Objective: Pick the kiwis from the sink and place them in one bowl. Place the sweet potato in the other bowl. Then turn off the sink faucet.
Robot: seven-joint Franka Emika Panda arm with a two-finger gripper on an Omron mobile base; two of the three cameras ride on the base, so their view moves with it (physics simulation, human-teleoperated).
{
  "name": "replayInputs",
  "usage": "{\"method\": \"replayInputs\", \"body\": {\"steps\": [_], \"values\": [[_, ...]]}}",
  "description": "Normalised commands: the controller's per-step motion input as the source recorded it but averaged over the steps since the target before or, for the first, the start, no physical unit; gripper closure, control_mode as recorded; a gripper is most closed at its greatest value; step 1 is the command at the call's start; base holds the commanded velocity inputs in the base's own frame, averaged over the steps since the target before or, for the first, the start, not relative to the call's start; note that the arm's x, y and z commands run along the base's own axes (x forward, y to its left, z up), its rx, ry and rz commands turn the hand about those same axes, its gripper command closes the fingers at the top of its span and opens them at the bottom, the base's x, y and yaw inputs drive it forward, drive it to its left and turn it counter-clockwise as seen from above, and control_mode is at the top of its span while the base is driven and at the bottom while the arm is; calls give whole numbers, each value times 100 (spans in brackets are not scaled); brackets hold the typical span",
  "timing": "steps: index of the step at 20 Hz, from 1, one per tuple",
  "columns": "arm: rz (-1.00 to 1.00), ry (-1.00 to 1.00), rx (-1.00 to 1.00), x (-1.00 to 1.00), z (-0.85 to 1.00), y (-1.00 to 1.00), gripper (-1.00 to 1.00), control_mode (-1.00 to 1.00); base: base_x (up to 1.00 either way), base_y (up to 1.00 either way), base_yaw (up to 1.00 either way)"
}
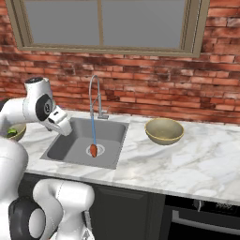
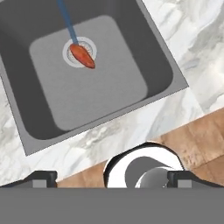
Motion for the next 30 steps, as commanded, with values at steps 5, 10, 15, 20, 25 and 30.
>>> {"method": "replayInputs", "body": {"steps": [5,10,15,20,25,30], "values": [[17,0,-1,3,-5,-51,-100,-100,0,0,0],[20,0,0,46,-23,-7,-100,-100,0,0,0],[22,-2,0,54,-34,-1,-100,-100,0,0,0],[18,0,1,41,-44,0,-100,-100,0,0,0],[4,2,0,34,-54,0,-100,-100,0,0,0],[0,0,1,35,-47,0,-100,-100,0,0,0]]}}
